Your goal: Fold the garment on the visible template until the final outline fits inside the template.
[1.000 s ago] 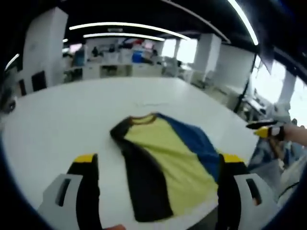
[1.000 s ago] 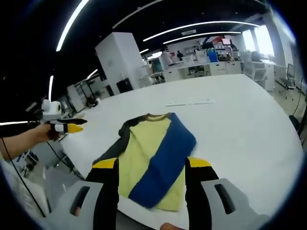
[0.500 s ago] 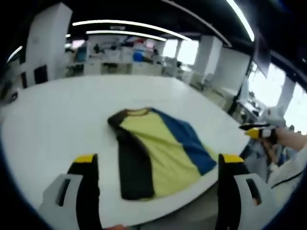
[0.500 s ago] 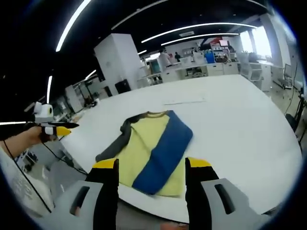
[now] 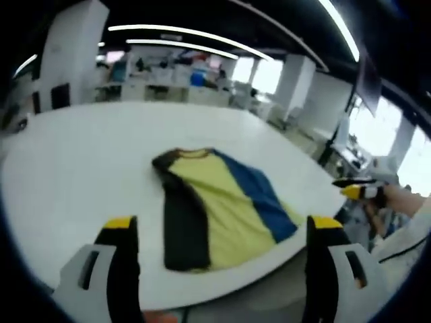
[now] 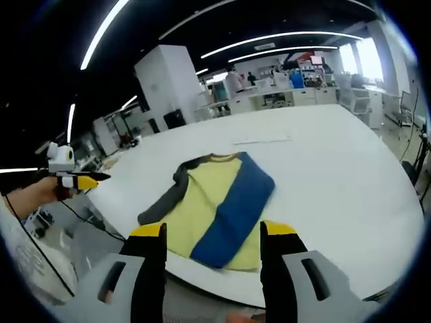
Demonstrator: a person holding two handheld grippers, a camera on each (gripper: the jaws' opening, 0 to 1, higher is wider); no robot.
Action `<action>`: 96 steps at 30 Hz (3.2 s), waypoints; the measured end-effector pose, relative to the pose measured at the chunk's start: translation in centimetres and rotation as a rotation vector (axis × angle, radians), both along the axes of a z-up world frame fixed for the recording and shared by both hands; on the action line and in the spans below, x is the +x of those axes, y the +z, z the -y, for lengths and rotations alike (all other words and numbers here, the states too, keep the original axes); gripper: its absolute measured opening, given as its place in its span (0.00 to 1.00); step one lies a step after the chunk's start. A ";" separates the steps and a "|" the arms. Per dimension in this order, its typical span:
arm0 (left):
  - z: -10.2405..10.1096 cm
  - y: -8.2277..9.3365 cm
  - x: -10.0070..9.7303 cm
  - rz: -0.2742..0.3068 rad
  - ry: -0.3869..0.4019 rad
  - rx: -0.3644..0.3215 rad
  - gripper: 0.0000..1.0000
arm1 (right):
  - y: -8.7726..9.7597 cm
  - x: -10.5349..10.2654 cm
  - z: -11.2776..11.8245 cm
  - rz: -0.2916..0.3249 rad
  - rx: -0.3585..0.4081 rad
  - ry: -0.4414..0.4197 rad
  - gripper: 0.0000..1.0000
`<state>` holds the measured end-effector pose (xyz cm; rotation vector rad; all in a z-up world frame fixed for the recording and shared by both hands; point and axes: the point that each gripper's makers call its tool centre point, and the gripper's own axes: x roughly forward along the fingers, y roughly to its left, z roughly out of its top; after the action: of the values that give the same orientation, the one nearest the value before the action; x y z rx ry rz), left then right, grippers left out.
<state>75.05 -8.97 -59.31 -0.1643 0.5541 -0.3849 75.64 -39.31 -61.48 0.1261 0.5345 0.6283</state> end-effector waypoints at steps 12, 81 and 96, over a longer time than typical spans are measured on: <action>-0.3 -0.2 -0.1 -0.012 0.025 -0.019 0.99 | -0.2 0.6 -0.3 -0.001 -0.023 0.029 0.56; -2.5 -2.4 -3.3 -0.104 0.070 -0.019 0.99 | -12.9 0.8 -10.9 0.007 -0.431 0.589 0.48; -3.9 -2.9 -4.6 -0.118 0.112 -0.022 0.99 | -16.4 0.8 -11.1 -0.080 -0.462 0.591 0.44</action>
<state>70.48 -5.09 -62.19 -0.2394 0.6538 -0.2735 76.44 -28.25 -77.85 -0.4606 0.7897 1.0570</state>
